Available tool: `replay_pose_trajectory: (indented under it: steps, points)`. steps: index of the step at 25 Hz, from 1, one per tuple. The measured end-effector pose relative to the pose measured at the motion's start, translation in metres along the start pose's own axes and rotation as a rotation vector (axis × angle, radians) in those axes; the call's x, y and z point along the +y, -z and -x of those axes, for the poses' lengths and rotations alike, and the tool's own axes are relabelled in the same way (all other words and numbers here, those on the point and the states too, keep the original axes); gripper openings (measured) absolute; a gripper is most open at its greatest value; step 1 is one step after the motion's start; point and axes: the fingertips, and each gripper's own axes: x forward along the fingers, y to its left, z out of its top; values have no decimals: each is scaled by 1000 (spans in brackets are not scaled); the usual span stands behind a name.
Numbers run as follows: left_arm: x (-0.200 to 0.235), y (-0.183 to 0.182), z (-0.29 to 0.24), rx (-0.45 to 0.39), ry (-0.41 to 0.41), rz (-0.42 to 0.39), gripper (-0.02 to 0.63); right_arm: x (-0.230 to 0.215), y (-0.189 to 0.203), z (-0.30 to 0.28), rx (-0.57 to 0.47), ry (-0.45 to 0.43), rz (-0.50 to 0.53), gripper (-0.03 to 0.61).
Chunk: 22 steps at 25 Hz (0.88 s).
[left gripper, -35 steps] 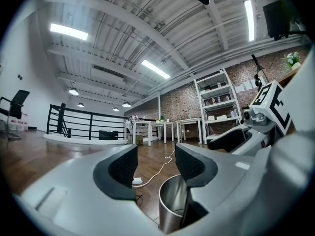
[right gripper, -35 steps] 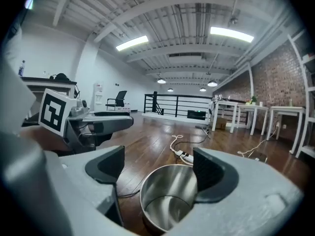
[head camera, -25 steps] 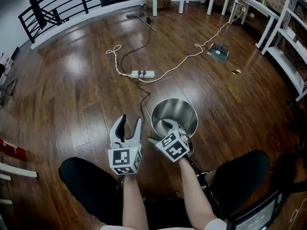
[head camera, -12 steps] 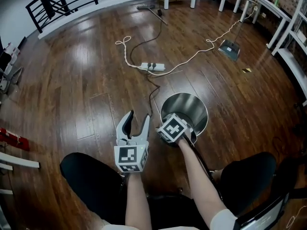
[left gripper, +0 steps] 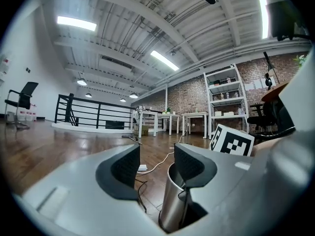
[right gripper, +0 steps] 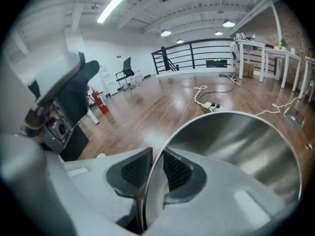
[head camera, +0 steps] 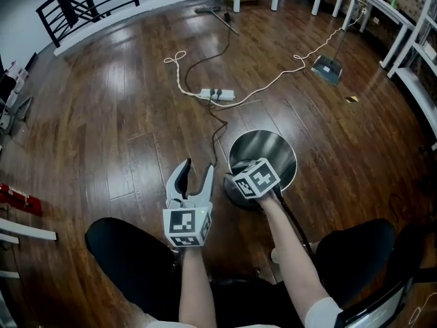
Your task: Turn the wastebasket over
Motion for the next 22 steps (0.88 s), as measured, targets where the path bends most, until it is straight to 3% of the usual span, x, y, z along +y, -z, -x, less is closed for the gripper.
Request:
replay_pose_trajectory:
  steps: [3,6,13,17,19,22]
  points:
    - [-1,2,-4,6,1,6,241,-4,-13,19,-67,-44,0,58]
    - [-4,5,-6,13,8,9,239,-16,-24,45,-186,-102,-76,58]
    - [-12,8,-11,23,25,10,236,-71,-28,116,-554,-277,-368,59]
    - [-15,11,-16,35,27,8,236,-101,-9,149,-771,-433,-593,60]
    - [-18,13,-18,43,35,5,236,-118,5,165,-825,-416,-633,60]
    - [-24,17,-22,53,50,4,236,-143,35,186,-808,-329,-663,41]
